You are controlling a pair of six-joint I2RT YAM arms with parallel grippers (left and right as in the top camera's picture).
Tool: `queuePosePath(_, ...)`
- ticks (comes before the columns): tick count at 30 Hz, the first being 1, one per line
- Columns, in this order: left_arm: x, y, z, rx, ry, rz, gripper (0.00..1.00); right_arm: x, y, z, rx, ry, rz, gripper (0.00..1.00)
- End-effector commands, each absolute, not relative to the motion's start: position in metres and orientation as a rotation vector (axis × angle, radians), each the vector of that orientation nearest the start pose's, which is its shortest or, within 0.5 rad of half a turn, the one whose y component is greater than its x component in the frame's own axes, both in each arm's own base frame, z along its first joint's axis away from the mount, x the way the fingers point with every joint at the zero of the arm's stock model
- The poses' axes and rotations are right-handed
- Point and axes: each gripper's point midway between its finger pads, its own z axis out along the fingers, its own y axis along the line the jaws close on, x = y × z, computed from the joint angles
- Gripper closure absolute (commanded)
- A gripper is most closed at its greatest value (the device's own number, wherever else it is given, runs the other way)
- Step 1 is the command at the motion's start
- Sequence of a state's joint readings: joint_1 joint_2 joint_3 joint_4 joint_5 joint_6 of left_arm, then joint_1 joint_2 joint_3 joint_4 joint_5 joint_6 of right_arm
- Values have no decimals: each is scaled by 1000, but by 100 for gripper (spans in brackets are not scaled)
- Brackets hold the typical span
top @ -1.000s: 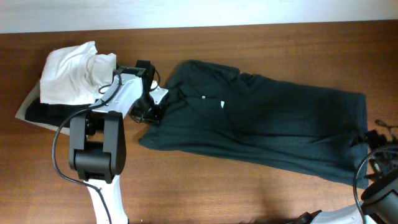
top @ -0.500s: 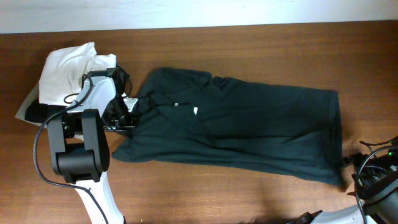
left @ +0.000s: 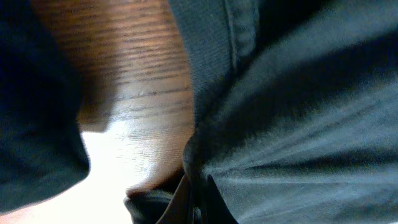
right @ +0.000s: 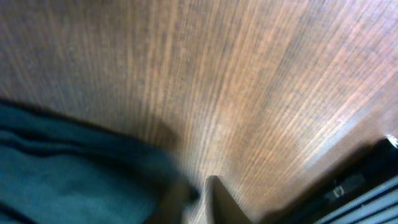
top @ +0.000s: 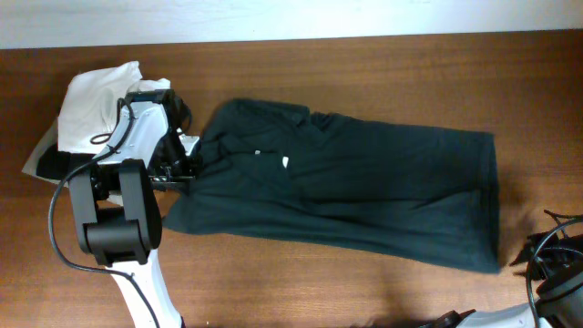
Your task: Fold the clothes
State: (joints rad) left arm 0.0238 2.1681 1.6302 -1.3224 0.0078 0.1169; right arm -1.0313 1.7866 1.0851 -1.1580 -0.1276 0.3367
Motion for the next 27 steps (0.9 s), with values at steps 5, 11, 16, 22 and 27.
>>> queuePosePath(5, 357, -19, 72, 233, 3289, -216, 69, 206, -210, 74, 1798, 2431, 673, 47)
queuePosePath(11, 458, -126, 144, 702, 2702, -265, 30, 298, -192, 186, 1113, 2367, 812, 41)
queuePosePath(16, 503, -198, 120, 902, 2459, -256, 28, 326, -148, 201, 905, 2460, 805, 40)
queuePosePath(22, 533, -215, 46, 948, 2432, -250, 29, 313, -148, 189, 957, 2549, 730, 40)
queuePosePath(27, 543, -220, 14, 966, 2415, -245, 40, 308, -146, 188, 975, 2568, 732, 40)
